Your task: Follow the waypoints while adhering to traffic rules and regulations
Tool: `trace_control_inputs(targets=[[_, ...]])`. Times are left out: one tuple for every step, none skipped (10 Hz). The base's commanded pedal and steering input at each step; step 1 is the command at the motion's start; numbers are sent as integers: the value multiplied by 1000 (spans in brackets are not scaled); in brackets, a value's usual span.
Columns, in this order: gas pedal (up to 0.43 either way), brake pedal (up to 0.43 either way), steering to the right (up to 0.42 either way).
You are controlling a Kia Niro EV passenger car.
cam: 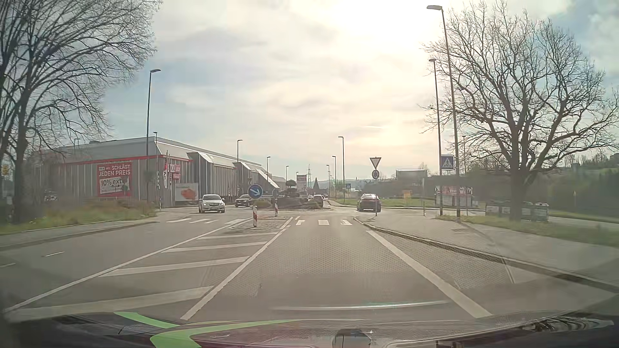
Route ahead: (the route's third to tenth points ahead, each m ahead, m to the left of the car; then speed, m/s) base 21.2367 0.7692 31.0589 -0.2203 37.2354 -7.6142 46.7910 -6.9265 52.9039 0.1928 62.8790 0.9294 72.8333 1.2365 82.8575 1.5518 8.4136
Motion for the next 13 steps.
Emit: trace_control_inputs(targets=[[0,244,4],[0,244,3],[0,244,2],[0,244,0],[0,250,0],[0,250,-1],[0,256,-1],[0,256,-1],[0,256,-1],[0,256,-1],[0,256,-1],[0,256,-1],[0,256,-1]])
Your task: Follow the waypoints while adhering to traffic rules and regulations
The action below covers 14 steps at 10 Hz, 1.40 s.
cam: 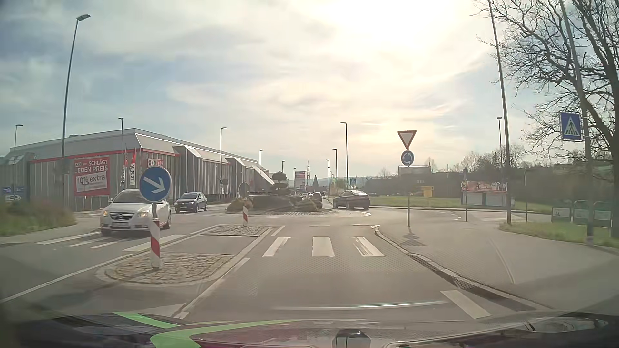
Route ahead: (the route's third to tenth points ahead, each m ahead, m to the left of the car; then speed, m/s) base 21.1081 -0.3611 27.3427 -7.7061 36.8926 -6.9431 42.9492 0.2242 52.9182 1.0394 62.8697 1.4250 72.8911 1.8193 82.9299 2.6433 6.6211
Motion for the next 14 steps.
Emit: trace_control_inputs(targets=[[0,256,-1],[0,256,-1],[0,256,-1],[0,244,-1],[0,232,-1],[0,201,-1],[0,146,-1],[0,6,-1],[0,0,0],[0,0,0],[0,0,0],[0,0,0],[0,0,0],[0,0,6]])
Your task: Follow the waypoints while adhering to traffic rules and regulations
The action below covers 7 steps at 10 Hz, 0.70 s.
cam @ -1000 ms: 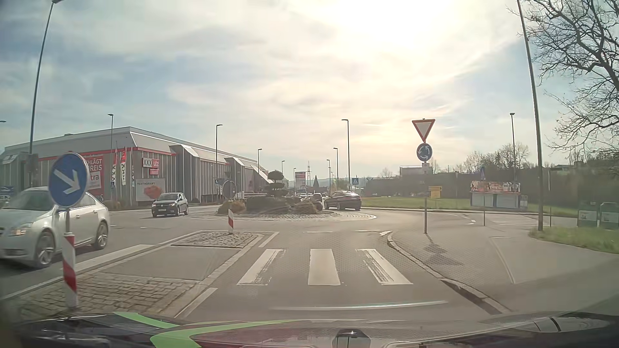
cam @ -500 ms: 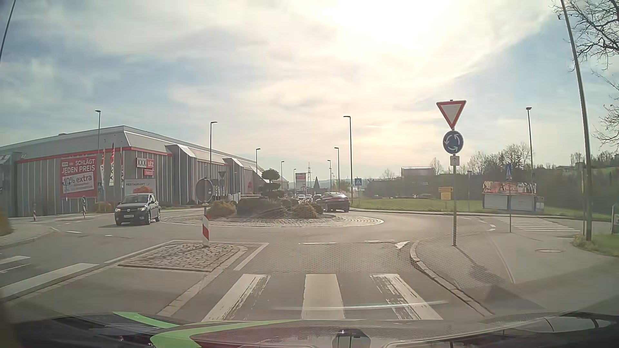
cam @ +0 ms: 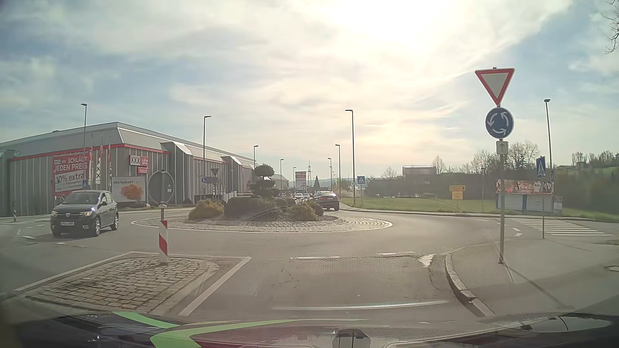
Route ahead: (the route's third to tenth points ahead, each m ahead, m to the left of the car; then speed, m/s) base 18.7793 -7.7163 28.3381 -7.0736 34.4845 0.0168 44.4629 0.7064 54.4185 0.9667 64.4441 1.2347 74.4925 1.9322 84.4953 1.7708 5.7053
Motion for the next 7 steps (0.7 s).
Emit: trace_control_inputs(targets=[[47,0,14],[79,0,26],[79,0,38],[79,0,57],[79,0,78],[79,0,98],[79,0,116]])
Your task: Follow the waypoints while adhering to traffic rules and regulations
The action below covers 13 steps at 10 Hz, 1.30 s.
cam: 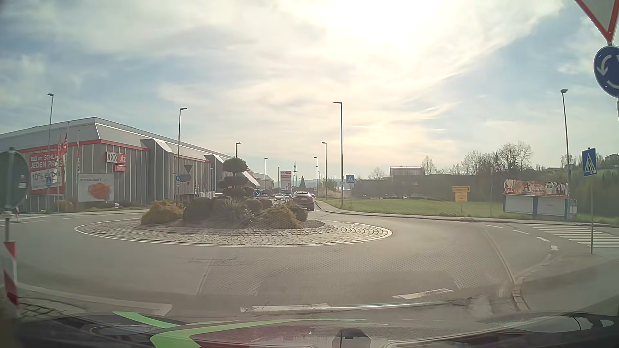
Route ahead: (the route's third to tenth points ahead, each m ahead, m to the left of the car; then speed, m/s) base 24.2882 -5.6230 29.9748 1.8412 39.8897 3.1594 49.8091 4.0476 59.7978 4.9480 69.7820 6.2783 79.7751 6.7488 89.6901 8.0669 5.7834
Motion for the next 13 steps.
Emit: trace_control_inputs(targets=[[79,0,135],[67,0,156],[39,0,177],[20,0,196],[0,0,220],[0,0,238],[0,0,262],[0,0,277],[0,0,286],[0,0,289],[0,0,281],[0,0,260],[0,0,231]])
